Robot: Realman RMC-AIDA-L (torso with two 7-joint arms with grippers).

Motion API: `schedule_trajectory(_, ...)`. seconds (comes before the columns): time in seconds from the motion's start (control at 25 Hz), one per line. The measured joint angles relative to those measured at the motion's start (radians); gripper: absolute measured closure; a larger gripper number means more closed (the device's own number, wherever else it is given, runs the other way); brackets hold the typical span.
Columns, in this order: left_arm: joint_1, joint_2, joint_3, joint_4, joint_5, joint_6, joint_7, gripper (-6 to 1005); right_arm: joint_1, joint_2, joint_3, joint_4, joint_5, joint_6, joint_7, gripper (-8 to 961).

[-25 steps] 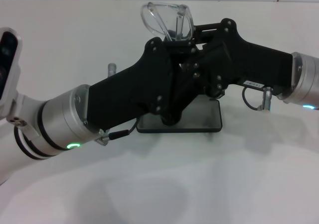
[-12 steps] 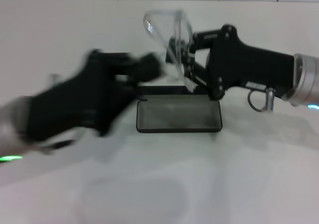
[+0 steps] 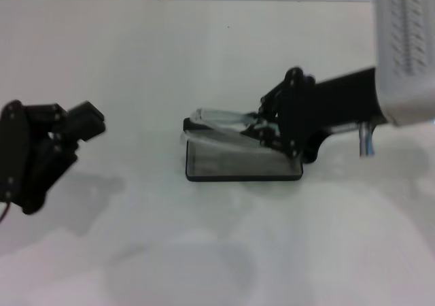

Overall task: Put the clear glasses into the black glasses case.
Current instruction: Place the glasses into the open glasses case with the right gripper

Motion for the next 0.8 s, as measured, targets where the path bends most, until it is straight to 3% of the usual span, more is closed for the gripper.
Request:
schedule_trajectory(0.2, 0.014, -0.037, -0.067, 0.009, 0.074, 0.011, 0.032, 945, 0.162, 0.004, -0.047, -0.021, -0.241, -0.117, 0.265, 807)
schedule_trajectory(0.44, 0.034, -0.043, -0.080, 0.010, 0.078, 0.016, 0.041, 944, 0.321, 0.009, -0.206, 0.152, -0.366, -0.045, 0.367, 801)
schedule_trajectory(0.8, 0.032, -0.052, -0.082, 0.003, 0.074, 0.016, 0.050, 944, 0.359, 0.009, -0.320, 0.251, -0.392, 0.101, 0.380, 790)
